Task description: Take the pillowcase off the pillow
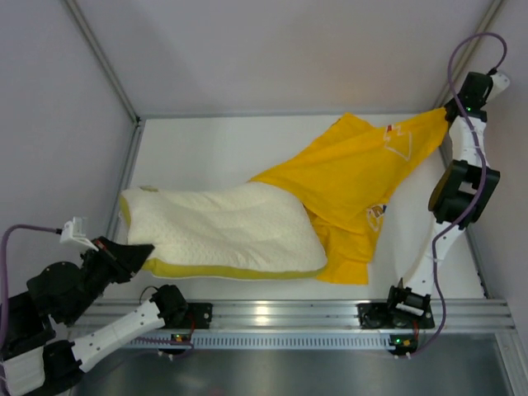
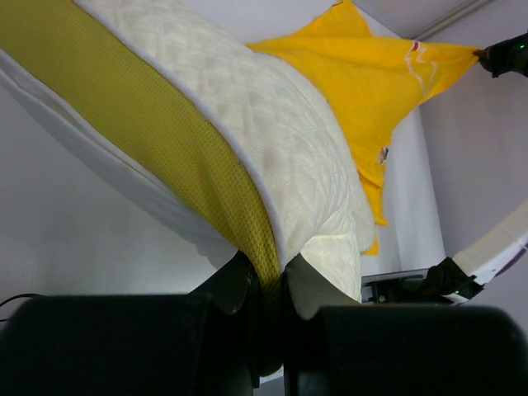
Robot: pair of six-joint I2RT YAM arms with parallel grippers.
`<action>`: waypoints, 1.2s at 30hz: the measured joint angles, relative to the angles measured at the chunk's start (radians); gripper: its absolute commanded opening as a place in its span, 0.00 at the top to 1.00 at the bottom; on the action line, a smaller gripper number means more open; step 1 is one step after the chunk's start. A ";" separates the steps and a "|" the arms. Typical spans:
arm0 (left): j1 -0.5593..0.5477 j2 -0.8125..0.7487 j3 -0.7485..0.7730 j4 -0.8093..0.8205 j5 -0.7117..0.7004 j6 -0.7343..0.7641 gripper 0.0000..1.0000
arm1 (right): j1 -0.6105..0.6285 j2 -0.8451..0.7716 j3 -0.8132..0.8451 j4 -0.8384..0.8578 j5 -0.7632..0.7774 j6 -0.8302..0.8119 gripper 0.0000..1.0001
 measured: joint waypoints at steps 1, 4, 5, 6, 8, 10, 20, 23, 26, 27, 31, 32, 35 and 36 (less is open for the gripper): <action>0.000 0.001 -0.020 0.005 0.002 0.001 1.00 | 0.000 -0.031 -0.071 0.022 0.008 0.006 1.00; 0.000 0.033 -0.024 -0.004 0.022 0.020 1.00 | 0.000 -0.093 -0.195 0.019 0.037 0.010 1.00; 0.000 0.056 0.013 -0.027 0.024 0.021 1.00 | -0.001 -0.100 -0.202 0.019 0.045 0.003 1.00; -0.001 0.077 0.057 -0.037 0.023 0.020 1.00 | -0.001 -0.106 -0.203 0.022 0.045 -0.003 1.00; -0.002 0.093 0.140 -0.039 0.016 0.016 1.00 | -0.001 -0.130 -0.209 0.026 0.030 -0.020 1.00; -0.002 0.078 0.196 -0.030 0.005 0.008 1.00 | 0.000 -0.171 -0.231 0.018 0.002 -0.030 0.92; -0.006 0.003 0.015 -0.012 0.031 -0.026 1.00 | 0.094 -0.692 -0.776 0.008 -0.180 0.108 0.01; -0.006 0.003 -0.069 0.027 0.066 -0.027 1.00 | 0.126 -0.833 -1.008 0.002 -0.286 0.153 0.01; -0.006 0.005 -0.129 0.086 0.109 -0.027 1.00 | 0.279 -0.959 -1.198 -0.035 -0.289 0.170 0.01; -0.006 0.010 -0.144 0.103 0.121 -0.027 1.00 | 0.343 -1.011 -1.256 -0.040 -0.307 0.179 0.00; -0.006 0.057 -0.254 0.250 0.189 -0.025 1.00 | 0.478 -1.333 -1.484 -0.029 -0.478 0.266 0.01; -0.006 0.077 -0.288 0.299 0.208 -0.024 1.00 | 0.488 -1.395 -1.515 -0.031 -0.492 0.287 0.01; -0.006 0.187 -0.369 0.422 0.271 -0.016 1.00 | 0.559 -1.593 -1.575 -0.062 -0.516 0.352 0.01; -0.006 0.233 -0.379 0.454 0.290 -0.014 1.00 | 0.588 -1.649 -1.582 -0.079 -0.519 0.370 0.01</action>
